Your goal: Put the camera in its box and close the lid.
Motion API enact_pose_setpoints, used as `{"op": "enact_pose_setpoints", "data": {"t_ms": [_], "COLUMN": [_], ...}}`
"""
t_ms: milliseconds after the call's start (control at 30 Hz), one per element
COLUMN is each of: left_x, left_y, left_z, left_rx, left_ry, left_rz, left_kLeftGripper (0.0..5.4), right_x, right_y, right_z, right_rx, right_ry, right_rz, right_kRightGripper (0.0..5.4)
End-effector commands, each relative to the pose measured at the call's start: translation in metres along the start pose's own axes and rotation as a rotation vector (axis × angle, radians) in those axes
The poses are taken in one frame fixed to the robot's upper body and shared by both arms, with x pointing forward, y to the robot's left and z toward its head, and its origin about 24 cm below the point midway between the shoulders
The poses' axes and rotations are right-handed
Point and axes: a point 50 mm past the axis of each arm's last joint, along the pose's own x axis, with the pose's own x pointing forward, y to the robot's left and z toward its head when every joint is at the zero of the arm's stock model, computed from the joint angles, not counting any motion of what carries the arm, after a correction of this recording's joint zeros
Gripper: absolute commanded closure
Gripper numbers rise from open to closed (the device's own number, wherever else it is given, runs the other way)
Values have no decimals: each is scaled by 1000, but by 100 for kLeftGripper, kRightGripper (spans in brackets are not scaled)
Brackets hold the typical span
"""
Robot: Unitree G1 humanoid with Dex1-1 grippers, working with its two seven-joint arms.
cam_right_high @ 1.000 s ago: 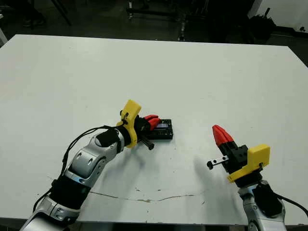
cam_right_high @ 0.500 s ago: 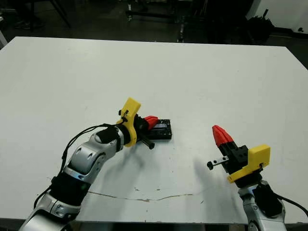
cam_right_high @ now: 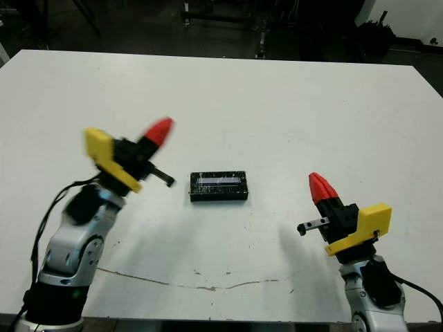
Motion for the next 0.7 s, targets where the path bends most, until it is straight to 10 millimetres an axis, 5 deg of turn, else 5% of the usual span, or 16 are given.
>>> {"op": "enact_pose_setpoints", "data": {"t_ms": [33, 367, 700], "left_x": [-16, -45, -46], "left_y": [14, 19, 14], "left_z": [-12, -35, -38], "left_rx": [37, 96, 86], "left_ry": [20, 44, 90], "left_rz": [141, 355, 356], "left_kLeftGripper": [539, 539, 539], "right_x": [3, 10, 16], "right_y": [-1, 3, 9], "right_z": [3, 5, 7], "right_rx": [-13, -38, -25], "right_ry": [-10, -11, -18], "right_rz": [-96, -181, -179], "right_kRightGripper": [540, 540, 540]}}
